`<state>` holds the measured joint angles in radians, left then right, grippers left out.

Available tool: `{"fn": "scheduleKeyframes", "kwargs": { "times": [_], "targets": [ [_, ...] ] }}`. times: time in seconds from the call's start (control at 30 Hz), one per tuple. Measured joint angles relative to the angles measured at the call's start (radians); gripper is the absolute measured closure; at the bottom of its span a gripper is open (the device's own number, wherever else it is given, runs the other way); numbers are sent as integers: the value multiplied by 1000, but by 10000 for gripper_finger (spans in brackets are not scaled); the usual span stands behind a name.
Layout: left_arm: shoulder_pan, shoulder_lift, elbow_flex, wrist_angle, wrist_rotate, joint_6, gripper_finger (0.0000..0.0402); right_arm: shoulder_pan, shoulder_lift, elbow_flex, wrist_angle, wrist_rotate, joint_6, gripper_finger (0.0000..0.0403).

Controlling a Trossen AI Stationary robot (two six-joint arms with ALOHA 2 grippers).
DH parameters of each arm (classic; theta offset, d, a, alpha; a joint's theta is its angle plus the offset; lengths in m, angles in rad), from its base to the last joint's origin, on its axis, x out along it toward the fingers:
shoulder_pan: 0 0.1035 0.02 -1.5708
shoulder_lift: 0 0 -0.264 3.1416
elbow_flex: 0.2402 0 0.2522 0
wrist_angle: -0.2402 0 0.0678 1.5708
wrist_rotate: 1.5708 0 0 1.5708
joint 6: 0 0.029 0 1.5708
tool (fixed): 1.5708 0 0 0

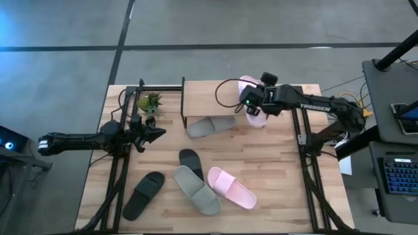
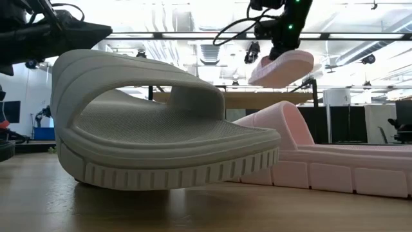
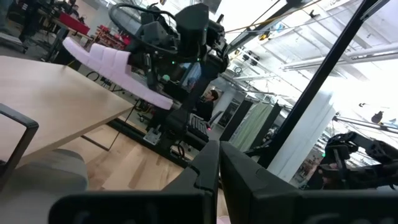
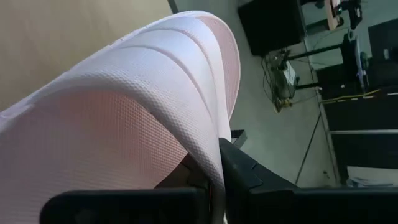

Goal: Pick and place slides into the shelf
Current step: Put the right pink slide under the shelf

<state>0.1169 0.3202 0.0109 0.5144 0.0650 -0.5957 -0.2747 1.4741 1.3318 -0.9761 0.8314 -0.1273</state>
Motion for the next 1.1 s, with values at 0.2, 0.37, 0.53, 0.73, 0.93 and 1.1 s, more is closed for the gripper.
{"fn": "scheduleKeyframes", "kwargs": {
  "times": [0.2, 0.37, 0.53, 0.73, 0.93, 1.1],
  "targets": [
    [0, 0, 0, 0, -1, 0, 402, 67, -6, 45, -77, -48, 195, 390],
    [0, 0, 0, 0, -1, 0, 402, 226, -57, 65, -204, -322, 411, 390],
    [0, 0, 0, 0, -3, 0, 402, 390, -61, -18, -256, -553, 659, 390],
    [1, 1, 0, -1, -3, 0, 402, 431, 40, -194, -194, -389, 824, 390],
    [1, 0, 0, 0, -3, 0, 402, 378, 133, -270, -106, -234, 866, 390],
    [1, 7, -1, -1, -3, 0, 402, 341, 209, -301, -23, -118, 804, 390]
  ]
}}
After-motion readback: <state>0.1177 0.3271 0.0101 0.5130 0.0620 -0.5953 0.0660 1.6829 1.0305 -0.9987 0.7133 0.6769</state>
